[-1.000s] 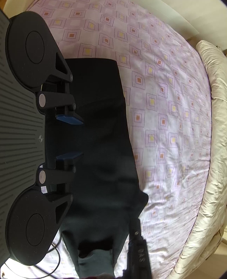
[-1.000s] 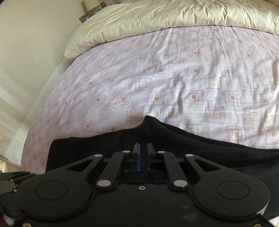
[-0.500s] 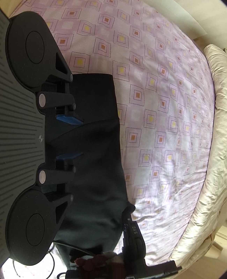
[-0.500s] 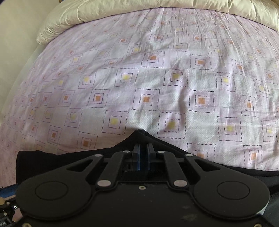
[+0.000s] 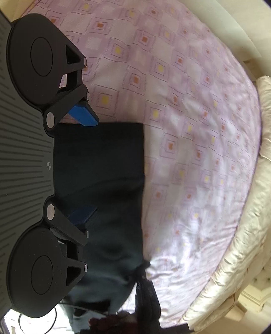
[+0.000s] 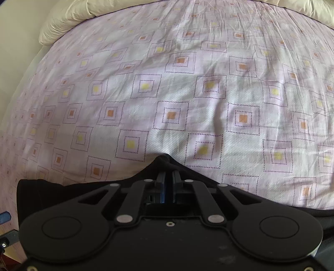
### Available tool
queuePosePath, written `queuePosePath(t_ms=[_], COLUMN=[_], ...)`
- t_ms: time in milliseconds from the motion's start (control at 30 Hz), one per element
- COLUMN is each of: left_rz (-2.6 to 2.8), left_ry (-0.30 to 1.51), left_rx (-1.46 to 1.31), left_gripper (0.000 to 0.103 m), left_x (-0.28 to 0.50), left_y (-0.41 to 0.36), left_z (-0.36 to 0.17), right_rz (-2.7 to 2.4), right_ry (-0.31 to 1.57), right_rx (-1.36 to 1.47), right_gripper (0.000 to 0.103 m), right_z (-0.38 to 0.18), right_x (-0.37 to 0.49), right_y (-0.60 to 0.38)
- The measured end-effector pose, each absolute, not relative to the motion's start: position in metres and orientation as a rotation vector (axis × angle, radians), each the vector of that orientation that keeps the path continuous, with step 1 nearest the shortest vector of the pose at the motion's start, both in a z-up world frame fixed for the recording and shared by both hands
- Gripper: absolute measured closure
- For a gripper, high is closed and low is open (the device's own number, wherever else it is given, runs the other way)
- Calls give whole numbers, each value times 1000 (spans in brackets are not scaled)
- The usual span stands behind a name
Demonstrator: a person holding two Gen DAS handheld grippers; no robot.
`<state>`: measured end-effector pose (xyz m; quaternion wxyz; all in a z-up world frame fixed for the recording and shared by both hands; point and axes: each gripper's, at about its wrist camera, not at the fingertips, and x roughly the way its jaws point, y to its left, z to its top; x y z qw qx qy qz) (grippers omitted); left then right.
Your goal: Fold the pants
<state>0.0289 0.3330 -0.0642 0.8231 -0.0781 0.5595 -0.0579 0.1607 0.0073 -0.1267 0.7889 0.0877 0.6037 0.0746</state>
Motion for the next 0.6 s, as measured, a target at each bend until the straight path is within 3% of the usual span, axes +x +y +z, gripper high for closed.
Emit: queuePosePath(t_ms=[267,367,600], left_rz=[-170,-189,-303], left_ry=[1341,1337,1272], left_rx=[-290,-375,-548], left_gripper=[17,11,14], left_x=[27,28,33], left_y=[351,359,361], left_z=[-111,-122,-122], right_rz=[159,157,142], right_ry=[1307,1307,1304], right_rx=[198,208,220], right_gripper=[98,98,98], right_z=[-127,-127,-127], right_x=[162,162,161], right_y=[6,5,5])
